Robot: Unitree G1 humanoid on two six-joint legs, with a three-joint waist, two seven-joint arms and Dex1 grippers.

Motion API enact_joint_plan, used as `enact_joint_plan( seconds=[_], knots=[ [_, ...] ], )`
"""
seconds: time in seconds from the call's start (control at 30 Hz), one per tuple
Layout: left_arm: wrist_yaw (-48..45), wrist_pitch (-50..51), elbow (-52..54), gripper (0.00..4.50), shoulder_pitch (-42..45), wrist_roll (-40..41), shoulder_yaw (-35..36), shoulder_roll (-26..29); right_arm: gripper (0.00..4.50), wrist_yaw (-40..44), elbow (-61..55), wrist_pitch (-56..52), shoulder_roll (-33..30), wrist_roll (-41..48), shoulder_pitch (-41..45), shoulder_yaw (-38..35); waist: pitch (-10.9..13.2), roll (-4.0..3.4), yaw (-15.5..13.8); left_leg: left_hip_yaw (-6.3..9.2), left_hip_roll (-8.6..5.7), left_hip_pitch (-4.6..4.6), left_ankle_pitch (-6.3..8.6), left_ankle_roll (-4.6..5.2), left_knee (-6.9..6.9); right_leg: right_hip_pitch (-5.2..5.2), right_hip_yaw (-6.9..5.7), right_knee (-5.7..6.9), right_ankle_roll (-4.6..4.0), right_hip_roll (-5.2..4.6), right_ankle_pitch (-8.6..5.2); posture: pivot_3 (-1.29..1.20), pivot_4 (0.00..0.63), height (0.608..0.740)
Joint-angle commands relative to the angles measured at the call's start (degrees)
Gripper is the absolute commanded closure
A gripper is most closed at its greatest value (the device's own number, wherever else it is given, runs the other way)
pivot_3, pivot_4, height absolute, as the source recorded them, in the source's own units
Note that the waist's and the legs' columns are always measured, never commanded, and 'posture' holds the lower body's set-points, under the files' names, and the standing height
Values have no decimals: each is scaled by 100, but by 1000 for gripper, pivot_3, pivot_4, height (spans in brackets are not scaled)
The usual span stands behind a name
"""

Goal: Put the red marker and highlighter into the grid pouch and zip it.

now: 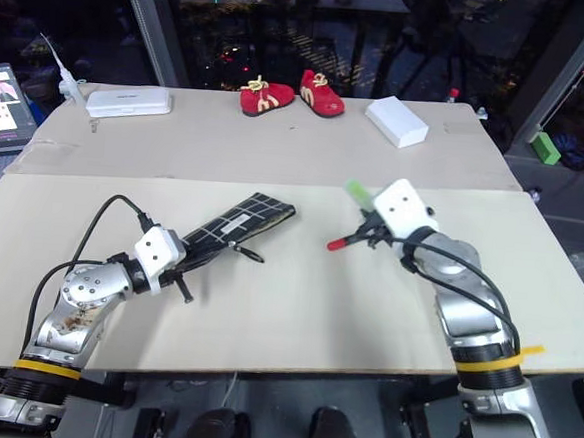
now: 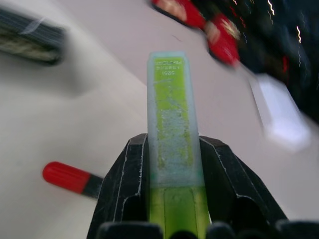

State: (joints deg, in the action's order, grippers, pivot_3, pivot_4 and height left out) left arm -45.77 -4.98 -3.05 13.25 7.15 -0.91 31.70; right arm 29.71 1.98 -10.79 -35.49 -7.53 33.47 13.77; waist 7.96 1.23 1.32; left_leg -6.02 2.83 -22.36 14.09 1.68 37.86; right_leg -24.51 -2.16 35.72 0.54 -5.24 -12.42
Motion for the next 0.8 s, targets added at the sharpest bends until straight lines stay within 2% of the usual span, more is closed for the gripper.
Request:
enact_joint_plan(
  seconds=[0.03,0.33,0.43,0.5,0.8],
  knots=[
    [-100,-20,289,4500,26,234,95,24,3426,4,421,945,28,-550,432,327,0,0,-17,-4,1,0,0,0,0,0,-1,0,0,1,0,0,150,740],
    [-429,216,628,4500,69,861,156,-34,3426,102,1009,1834,352,-887,723,554,0,0,-57,-27,2,-8,0,0,0,-2,-6,-3,0,-6,0,0,150,740],
    [-531,141,498,4500,22,771,134,96,3426,605,747,2271,203,-465,521,400,0,0,-54,-27,1,-6,0,0,0,-2,-6,-2,0,-3,0,0,150,740],
    [-551,176,498,4500,49,809,157,104,3426,773,692,2439,24,-502,464,367,0,0,-56,-25,3,-6,0,0,0,-2,-9,-2,0,0,0,0,150,740],
    [-542,208,448,4500,119,821,166,69,3426,975,611,2596,-311,-335,425,-66,0,0,-51,-27,3,0,-1,-1,2,1,-6,2,-2,0,0,0,150,740]
  ],
)
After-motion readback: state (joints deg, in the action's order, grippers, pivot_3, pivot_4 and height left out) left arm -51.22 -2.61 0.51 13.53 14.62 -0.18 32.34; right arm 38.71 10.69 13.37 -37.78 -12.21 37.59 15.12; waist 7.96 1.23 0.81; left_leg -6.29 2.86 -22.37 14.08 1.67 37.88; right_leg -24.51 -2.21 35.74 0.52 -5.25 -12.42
